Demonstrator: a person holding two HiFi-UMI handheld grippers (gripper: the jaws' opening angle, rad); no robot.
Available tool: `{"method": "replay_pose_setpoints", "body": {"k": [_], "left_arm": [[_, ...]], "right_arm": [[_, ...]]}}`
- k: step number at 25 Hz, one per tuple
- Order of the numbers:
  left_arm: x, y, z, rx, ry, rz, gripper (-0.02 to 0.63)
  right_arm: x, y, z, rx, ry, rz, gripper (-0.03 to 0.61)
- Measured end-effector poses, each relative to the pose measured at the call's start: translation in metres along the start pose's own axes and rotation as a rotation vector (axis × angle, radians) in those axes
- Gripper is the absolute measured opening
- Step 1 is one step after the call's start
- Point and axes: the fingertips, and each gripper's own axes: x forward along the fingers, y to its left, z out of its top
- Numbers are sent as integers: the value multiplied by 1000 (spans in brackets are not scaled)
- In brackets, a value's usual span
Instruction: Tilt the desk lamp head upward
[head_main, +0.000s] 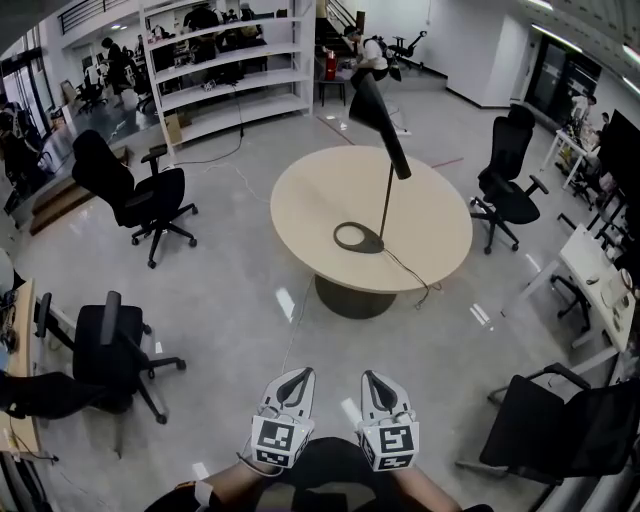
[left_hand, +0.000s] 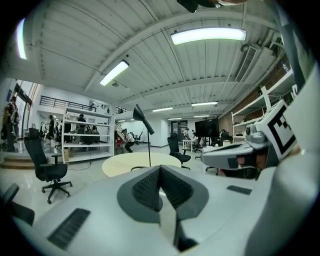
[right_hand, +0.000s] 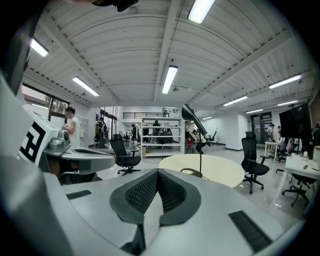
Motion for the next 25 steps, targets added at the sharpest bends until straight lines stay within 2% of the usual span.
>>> {"method": "replay_pose_setpoints", "body": {"k": [9,25], "left_arm": [[-5,-2,-13,-6,15,-7,48],[10,-10,-6,5,13,-12,48]], "right_arm": [[-8,-1,-9,20,5,-34,14],[-2,-16,-8,12,-6,-32,14]]}}
